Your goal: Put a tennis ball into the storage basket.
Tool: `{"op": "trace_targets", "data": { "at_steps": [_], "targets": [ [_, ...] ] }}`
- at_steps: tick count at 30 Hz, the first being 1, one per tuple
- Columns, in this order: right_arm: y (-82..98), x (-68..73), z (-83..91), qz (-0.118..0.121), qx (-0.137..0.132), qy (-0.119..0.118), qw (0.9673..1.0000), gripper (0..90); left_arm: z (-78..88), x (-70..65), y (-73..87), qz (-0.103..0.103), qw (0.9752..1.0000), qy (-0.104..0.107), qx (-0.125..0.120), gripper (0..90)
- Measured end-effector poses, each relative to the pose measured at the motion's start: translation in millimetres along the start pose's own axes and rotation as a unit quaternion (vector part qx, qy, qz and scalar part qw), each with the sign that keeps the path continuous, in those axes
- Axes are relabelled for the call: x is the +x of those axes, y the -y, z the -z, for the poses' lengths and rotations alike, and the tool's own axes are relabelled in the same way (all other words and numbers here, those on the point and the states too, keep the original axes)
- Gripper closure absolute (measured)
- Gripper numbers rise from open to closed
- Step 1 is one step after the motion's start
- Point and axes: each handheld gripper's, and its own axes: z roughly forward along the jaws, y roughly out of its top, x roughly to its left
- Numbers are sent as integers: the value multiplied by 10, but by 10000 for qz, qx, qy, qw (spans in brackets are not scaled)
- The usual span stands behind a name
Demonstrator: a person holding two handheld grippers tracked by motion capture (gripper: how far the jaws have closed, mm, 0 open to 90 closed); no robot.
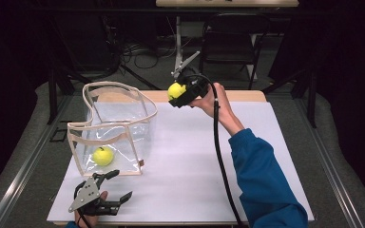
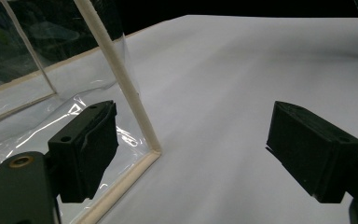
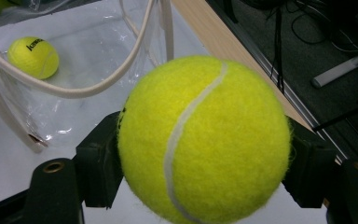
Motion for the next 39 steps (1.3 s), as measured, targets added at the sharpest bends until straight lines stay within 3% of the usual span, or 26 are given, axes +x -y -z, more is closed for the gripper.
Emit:
{"op": "trace_targets", "data": {
  "at_steps": [19,39],
  "targets": [
    [-183,57,44,93,-199,-56,9997,260,0,3,-1,-3,10000,17,24,160],
    [-355,205,10,237,-315,-133,9991,260,5,7,1,1,10000,42,14,160]
  ]
}}
